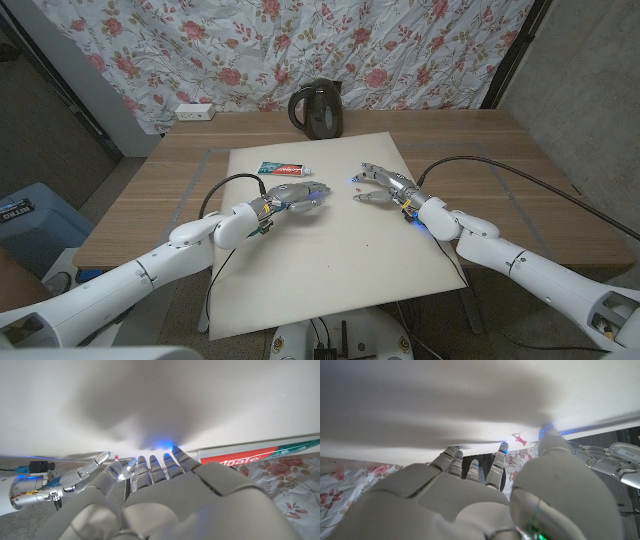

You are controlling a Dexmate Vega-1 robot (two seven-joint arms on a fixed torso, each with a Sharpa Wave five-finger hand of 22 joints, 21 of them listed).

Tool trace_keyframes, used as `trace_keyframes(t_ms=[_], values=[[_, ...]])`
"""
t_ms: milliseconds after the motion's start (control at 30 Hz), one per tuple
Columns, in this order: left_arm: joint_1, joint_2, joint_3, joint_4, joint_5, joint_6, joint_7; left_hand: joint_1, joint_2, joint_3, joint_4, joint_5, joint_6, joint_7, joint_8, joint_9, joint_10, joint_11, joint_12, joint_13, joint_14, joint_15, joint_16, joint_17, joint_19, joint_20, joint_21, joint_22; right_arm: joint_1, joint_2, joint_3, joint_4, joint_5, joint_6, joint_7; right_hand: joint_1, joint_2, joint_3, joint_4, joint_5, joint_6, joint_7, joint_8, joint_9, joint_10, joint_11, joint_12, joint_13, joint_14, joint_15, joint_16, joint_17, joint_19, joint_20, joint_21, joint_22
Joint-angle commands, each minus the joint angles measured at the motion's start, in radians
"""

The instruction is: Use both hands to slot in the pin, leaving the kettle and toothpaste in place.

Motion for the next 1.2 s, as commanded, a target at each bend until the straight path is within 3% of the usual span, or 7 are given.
trace_keyframes(t_ms=[33,433,700,1000,1200], values=[[0.014,0.001,-0.025,0.020,-0.016,-0.051,0.069,0.008,0.097,-0.004,-0.001,-0.002,-0.003,0.000,0.003,0.001,-0.005,-0.005,0.004,0.003,-0.001,-0.075,0.006,0.003,0.003,-0.111,-0.002,0.002,-0.018,-0.006,0.002,-0.052,-0.011,-0.035,-0.007,-0.007,-0.002,-0.003,0.006,0.003,-0.018,0.002,-0.015,0.001,-0.011,0.006,0.008,0.005,-0.007,0.004,0.000,0.004,-0.003,0.007,0.007,0.002],[0.054,0.009,-0.071,0.006,-0.047,-0.066,0.130,0.003,0.092,-0.002,0.005,-0.001,0.000,0.002,0.007,0.001,0.008,-0.001,0.011,0.003,0.005,-0.076,0.008,0.003,0.009,-0.108,0.000,0.002,-0.046,-0.021,0.017,-0.112,-0.012,-0.063,-0.014,-0.049,0.009,-0.011,0.022,-0.005,-0.038,0.003,-0.034,-0.001,0.026,0.010,0.022,0.004,0.009,0.003,0.009,0.006,0.002,0.003,0.012,0.003],[0.065,-0.016,-0.090,0.034,-0.063,-0.068,0.193,-0.003,0.088,-0.002,0.012,-0.001,0.006,0.003,0.010,0.001,0.015,-0.001,0.014,0.003,0.010,-0.072,0.009,0.003,0.014,-0.104,0.001,0.002,-0.050,-0.026,0.033,-0.110,0.017,-0.020,-0.017,-0.121,0.016,-0.031,0.048,-0.022,-0.097,0.026,-0.073,-0.004,0.024,0.015,0.016,0.004,0.002,0.006,0.007,0.007,-0.005,0.006,0.010,0.003],[0.079,-0.035,-0.111,0.057,-0.117,-0.088,0.231,-0.006,0.085,0.000,0.015,0.000,0.009,0.002,0.011,0.001,0.019,0.000,0.015,0.002,0.016,-0.070,0.010,0.003,0.019,-0.101,0.002,0.002,-0.041,-0.018,0.051,-0.089,0.043,0.019,-0.025,-0.172,0.029,-0.042,0.070,-0.035,-0.129,0.044,-0.092,-0.004,0.030,0.023,0.018,0.004,0.003,0.010,0.008,0.008,-0.009,0.012,0.010,0.003],[0.077,-0.062,-0.123,0.095,-0.162,-0.108,0.260,-0.007,0.084,0.001,0.016,0.001,0.012,0.004,0.012,0.001,0.020,0.001,0.015,0.002,0.017,-0.068,0.009,0.002,0.019,-0.100,0.002,0.002,-0.034,-0.010,0.060,-0.082,0.040,0.024,-0.042,-0.202,0.033,-0.051,0.080,-0.043,-0.141,0.050,-0.102,-0.006,0.043,0.019,0.021,0.003,0.009,-0.006,0.011,0.007,-0.005,0.001,0.011,0.002]])
